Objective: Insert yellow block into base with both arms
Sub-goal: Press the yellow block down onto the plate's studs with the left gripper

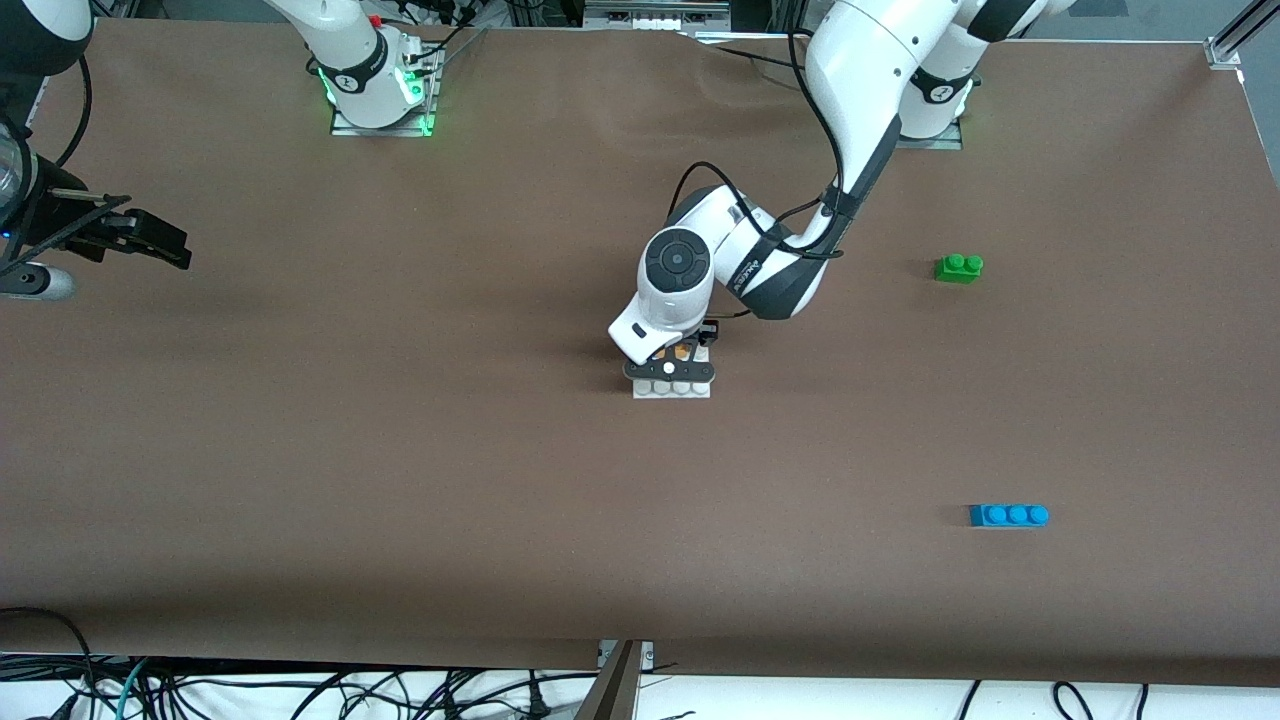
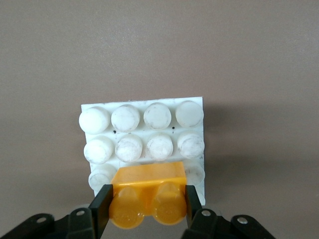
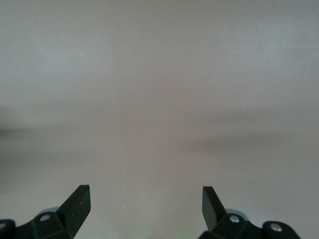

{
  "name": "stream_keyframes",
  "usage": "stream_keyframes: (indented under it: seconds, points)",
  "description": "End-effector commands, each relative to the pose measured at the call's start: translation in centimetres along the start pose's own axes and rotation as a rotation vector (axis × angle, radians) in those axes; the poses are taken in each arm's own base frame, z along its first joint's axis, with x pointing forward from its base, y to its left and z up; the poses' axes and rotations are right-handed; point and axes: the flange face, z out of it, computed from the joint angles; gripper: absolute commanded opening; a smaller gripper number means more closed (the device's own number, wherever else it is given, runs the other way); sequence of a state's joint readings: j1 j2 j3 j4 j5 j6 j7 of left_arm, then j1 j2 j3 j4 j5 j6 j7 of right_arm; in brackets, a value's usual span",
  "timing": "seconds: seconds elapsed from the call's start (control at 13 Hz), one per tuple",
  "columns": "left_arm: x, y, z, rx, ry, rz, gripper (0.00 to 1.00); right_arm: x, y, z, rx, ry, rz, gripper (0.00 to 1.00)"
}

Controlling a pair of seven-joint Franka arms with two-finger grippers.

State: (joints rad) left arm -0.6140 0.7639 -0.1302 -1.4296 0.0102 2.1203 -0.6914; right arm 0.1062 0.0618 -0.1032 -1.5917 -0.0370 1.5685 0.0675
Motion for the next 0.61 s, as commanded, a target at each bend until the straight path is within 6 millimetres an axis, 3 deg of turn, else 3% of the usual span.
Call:
stream_keyframes:
  seconds: [0.0,0.54]
  points:
    - [0.4,0.3,0.2,0.043,0.042,0.040,0.42,0.2,0.2,-0.4,0.002,0.005,0.014,0.99]
    - [0.0,0.6,1.6,0.055,0.028,0.050,0.42,0.4,0.8,-0.1,0.003,-0.002,0.023,0.99]
